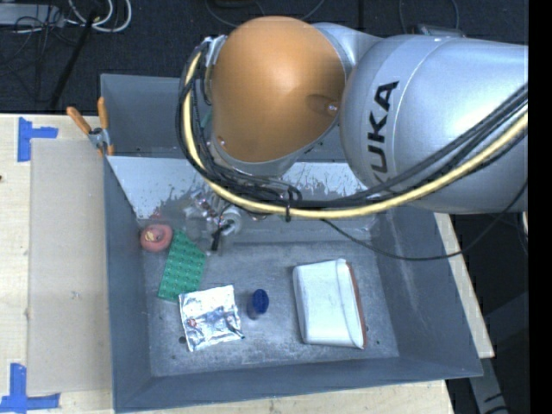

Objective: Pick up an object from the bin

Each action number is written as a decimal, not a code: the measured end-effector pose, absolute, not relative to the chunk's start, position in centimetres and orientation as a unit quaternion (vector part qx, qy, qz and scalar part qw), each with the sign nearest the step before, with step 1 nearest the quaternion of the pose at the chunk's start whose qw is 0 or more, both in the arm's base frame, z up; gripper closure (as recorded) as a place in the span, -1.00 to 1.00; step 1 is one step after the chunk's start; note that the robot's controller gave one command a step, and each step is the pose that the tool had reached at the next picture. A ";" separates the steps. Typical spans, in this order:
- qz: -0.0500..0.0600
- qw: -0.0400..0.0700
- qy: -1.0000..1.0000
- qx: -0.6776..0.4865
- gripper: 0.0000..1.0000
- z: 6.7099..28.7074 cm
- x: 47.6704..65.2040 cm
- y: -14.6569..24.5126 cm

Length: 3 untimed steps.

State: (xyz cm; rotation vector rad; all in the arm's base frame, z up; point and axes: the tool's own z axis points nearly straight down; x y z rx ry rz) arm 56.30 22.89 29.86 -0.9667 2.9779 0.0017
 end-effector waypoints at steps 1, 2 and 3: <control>0.000 -0.005 0.935 -0.356 1.00 16.6 53.0 21.6; 0.000 0.000 0.935 -0.355 -1.00 17.0 53.2 21.7; 0.000 -0.003 0.893 -0.450 -1.00 7.2 55.1 15.1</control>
Offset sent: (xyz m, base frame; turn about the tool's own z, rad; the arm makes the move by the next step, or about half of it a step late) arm -0.0313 -0.0116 -0.1274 -0.1023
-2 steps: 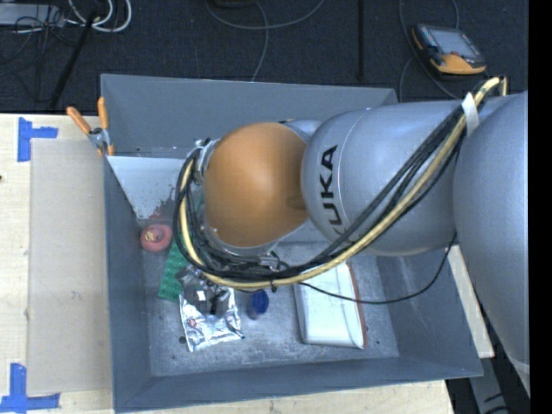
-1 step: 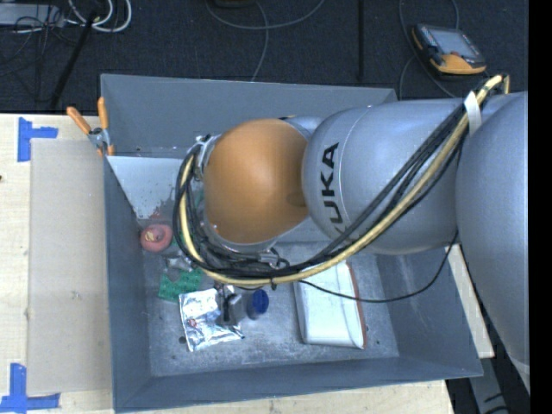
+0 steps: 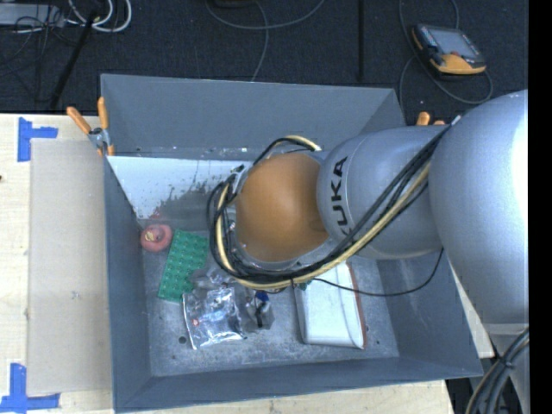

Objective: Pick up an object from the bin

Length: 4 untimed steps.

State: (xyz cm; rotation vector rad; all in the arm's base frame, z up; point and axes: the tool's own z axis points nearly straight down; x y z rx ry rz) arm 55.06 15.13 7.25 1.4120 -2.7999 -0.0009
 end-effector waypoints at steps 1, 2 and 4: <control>-0.001 0.000 -0.789 0.614 -1.00 7.0 58.4 15.7; -0.001 0.000 -0.791 0.612 1.00 7.0 58.5 15.6; -0.002 0.001 -0.671 0.742 -1.00 6.9 52.1 16.9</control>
Offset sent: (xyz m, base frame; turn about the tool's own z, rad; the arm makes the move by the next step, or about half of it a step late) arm 0.0340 0.0046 -0.0025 -0.3897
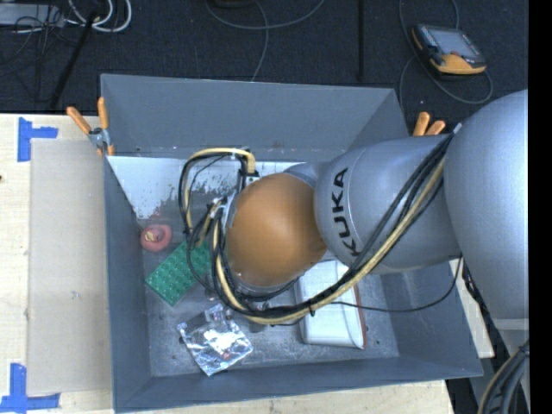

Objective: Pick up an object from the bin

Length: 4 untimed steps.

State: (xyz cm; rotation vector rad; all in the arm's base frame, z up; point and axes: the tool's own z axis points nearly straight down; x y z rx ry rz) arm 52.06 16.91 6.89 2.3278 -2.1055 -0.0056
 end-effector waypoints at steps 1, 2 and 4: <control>0.000 -0.001 -0.746 0.666 -1.00 7.1 57.5 15.6; -0.002 0.002 -0.767 0.641 -1.00 6.9 54.2 16.0; 0.002 -0.005 -0.737 0.676 1.00 22.6 61.2 17.6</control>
Offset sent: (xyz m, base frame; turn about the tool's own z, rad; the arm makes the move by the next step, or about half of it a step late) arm 0.0536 -0.0135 0.0019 0.2130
